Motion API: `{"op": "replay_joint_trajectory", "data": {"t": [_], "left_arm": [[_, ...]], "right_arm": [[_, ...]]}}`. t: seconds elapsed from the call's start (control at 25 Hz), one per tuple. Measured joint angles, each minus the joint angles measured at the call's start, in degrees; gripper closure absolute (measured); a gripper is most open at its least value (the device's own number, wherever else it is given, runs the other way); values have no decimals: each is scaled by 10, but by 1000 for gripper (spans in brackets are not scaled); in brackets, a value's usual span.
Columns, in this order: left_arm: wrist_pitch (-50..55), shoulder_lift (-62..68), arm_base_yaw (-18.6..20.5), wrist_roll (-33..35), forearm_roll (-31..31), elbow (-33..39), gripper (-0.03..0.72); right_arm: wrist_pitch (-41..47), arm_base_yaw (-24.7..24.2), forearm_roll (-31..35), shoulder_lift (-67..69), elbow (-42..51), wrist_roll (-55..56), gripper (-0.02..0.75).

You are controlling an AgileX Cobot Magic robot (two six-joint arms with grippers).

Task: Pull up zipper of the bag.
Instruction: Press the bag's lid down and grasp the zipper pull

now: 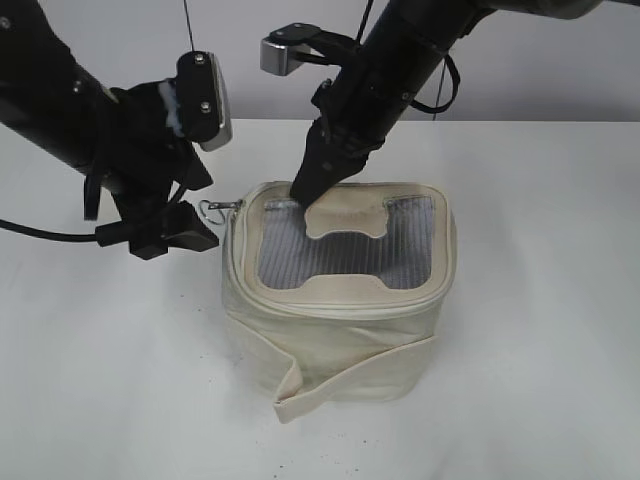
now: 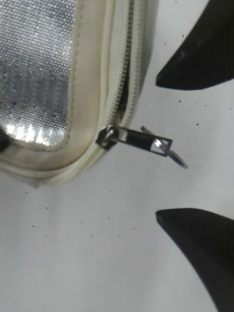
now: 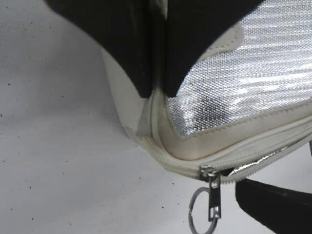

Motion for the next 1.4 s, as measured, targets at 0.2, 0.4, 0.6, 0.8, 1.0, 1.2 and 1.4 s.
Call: {"op": "replay_joint_trajectory", "data": {"t": [0.2, 0.4, 0.6, 0.8, 1.0, 1.2, 1.4], "left_arm": [[-11, 9, 0, 0, 1, -3, 221], [-15, 9, 0, 0, 0, -13, 330], [0, 17, -1, 0, -1, -13, 436], [14, 17, -3, 0, -19, -13, 654], [40, 17, -4, -14, -21, -13, 686], [63, 12, -4, -105, 27, -14, 688], [117, -4, -5, -142, 34, -17, 688]], "right_arm": [[-1, 0, 0, 0, 0, 0, 699], [0, 0, 0, 0, 0, 0, 699], [0, 0, 0, 0, 0, 0, 701], [-1, 0, 0, 0, 0, 0, 701], [-1, 0, 0, 0, 0, 0, 700], [-3, 1, 0, 0, -1, 13, 700], [-4, 2, 5, 0, -1, 29, 701]]}}
